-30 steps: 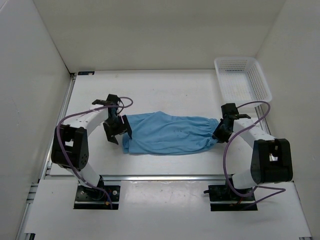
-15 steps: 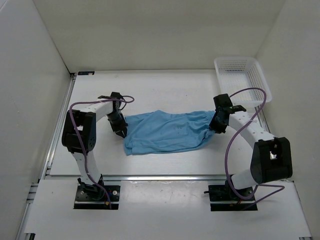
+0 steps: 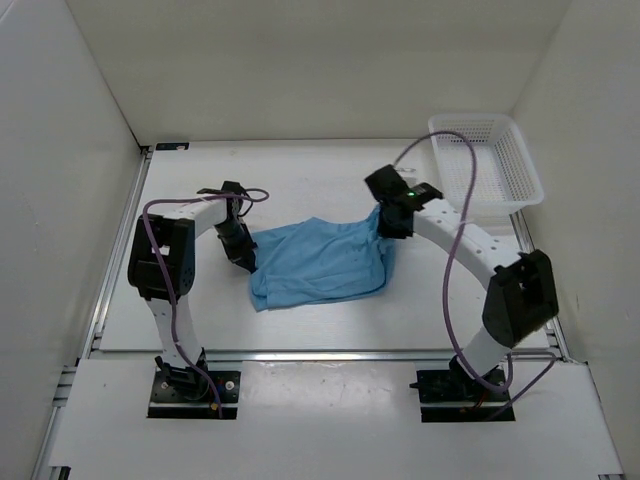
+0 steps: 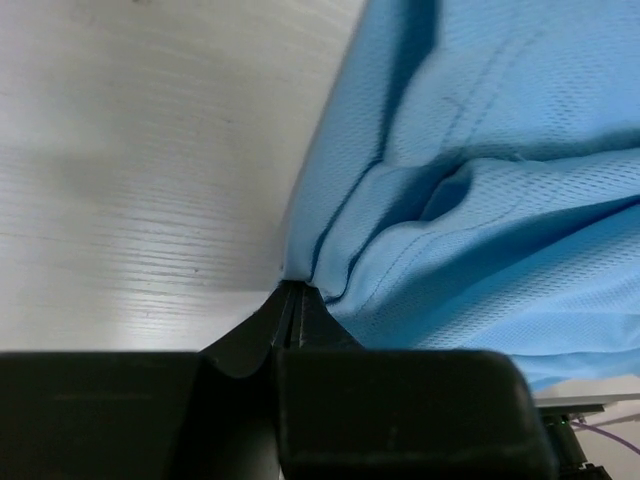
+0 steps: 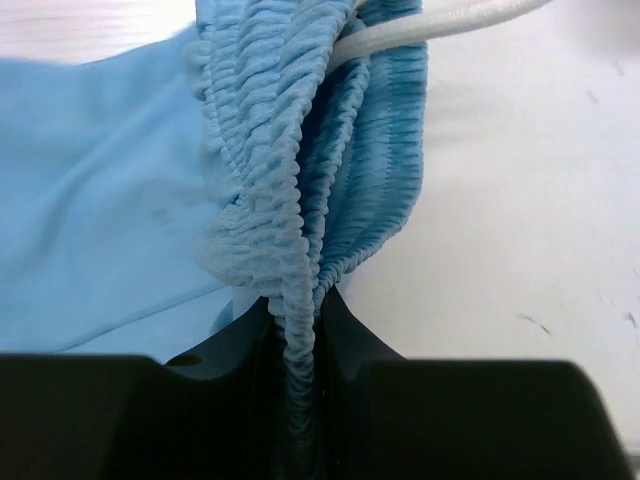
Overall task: Fold and stack the shorts
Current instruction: Fold the shorts
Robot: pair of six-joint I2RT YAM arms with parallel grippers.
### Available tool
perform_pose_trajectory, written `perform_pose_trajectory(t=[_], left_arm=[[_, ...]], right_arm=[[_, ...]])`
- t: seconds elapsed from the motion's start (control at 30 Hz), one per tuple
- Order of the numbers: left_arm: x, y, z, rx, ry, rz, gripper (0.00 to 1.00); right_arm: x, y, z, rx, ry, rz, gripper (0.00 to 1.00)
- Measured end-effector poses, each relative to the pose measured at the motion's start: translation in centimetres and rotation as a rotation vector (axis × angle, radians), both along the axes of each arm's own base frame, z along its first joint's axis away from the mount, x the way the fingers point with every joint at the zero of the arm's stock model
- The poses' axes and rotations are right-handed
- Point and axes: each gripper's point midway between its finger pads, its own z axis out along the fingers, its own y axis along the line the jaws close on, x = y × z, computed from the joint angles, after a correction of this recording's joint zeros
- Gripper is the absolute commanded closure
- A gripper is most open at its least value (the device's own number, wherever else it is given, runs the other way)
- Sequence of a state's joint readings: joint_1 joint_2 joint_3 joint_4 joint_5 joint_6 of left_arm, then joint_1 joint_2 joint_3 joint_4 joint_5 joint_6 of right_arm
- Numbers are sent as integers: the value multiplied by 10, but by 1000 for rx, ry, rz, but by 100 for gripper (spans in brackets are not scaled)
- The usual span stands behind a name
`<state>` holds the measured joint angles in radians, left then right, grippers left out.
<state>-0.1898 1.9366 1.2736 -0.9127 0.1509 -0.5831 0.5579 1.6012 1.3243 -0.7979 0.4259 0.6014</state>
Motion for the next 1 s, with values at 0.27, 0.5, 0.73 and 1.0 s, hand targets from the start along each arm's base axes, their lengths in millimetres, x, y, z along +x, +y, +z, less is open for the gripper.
perform_pose_trajectory(t=[0.27, 0.5, 0.73, 1.0], left_arm=[[1, -2, 0, -27, 8, 7, 89], [2, -3, 0, -33, 11, 11, 89], [2, -3, -1, -35, 15, 10, 85], [8, -2, 8, -81, -4, 39, 0]], right_arm=[[-7, 142, 21, -134, -120, 315, 100], [-40, 226, 12, -184, -151, 512, 100], [-41, 241, 11, -201, -156, 557, 100], [-39, 261, 14, -165, -167, 588, 88]])
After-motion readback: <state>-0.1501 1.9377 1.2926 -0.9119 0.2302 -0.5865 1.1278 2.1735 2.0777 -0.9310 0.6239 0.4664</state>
